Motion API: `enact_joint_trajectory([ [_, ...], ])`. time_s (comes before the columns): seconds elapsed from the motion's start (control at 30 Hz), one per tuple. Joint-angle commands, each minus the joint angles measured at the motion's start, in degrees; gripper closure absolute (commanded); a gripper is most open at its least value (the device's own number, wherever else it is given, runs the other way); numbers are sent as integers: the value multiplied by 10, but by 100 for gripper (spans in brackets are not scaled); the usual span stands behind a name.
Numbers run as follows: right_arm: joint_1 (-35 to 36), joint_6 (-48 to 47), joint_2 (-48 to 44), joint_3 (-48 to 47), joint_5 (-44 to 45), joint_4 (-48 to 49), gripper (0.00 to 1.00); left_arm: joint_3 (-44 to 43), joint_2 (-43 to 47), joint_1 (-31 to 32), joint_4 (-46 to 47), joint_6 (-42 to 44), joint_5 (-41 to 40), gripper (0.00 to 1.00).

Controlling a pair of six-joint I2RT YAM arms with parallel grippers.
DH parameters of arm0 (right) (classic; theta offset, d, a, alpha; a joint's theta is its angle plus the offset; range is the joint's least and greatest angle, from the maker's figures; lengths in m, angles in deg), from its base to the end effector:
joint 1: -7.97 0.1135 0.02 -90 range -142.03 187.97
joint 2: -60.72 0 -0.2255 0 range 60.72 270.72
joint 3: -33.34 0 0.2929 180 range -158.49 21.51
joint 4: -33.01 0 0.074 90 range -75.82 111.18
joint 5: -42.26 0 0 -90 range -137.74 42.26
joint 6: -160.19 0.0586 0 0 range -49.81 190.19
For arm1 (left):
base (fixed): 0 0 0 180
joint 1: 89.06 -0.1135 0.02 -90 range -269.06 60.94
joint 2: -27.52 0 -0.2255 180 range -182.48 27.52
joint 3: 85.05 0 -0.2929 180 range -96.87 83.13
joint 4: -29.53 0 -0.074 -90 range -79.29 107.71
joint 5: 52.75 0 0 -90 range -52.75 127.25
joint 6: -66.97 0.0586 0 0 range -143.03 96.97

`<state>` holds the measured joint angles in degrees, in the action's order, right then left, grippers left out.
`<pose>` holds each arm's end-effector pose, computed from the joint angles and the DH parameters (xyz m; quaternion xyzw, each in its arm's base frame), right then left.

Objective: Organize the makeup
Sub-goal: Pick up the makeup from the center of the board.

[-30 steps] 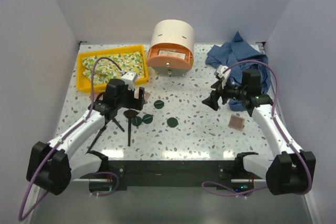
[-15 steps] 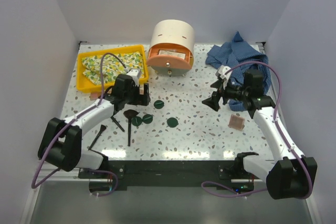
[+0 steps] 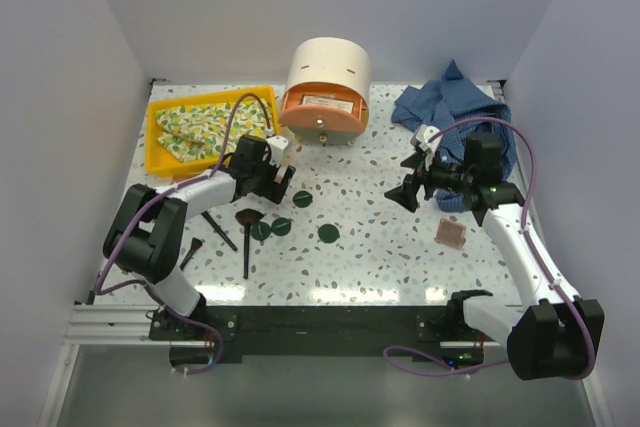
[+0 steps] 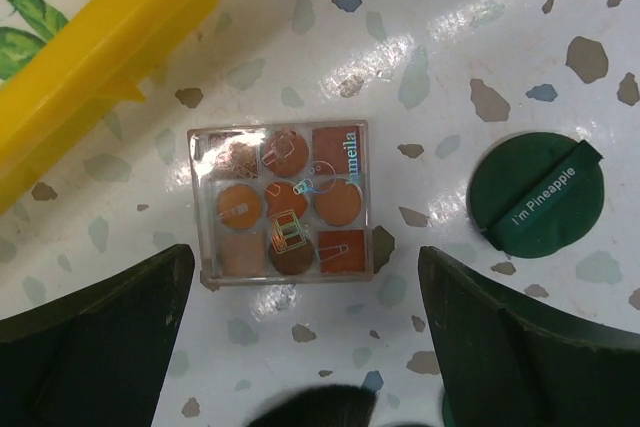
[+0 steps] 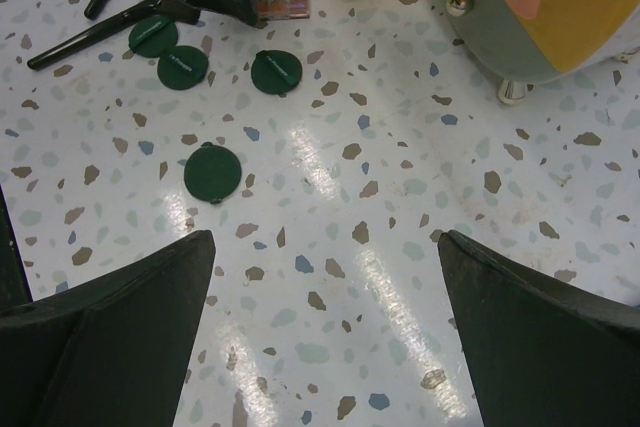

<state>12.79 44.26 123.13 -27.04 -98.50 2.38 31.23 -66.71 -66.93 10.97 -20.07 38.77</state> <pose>0.2969 0.0706 0.2430 -0.4085 0.7098 0.2903 0.4950 0.3476 -0.1430 0.0895 0.2080 0.9134 -0.0705 0.3427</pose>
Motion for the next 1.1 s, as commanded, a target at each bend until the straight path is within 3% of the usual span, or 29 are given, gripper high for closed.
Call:
enact_joint_trajectory([
  [0.0, -2, 2, -12, 1, -21, 17, 1, -39, -33, -4, 23, 59, 1, 1],
  [0.5, -2, 0, -11, 1, -19, 16, 2, -81, -104, -17, 2, 57, 21, 15],
  [0.6, -2, 0, -12, 1, -18, 16, 1, -87, -106, -17, -5, 47, 23, 23],
  [0.77, -3, 0, -12, 0, -18, 16, 1, -94, -97, -17, -21, 27, 6, 59],
  [1.07, -5, -1, -13, 0, -18, 15, 1, -54, 19, -17, 8, 12, 24, 70],
])
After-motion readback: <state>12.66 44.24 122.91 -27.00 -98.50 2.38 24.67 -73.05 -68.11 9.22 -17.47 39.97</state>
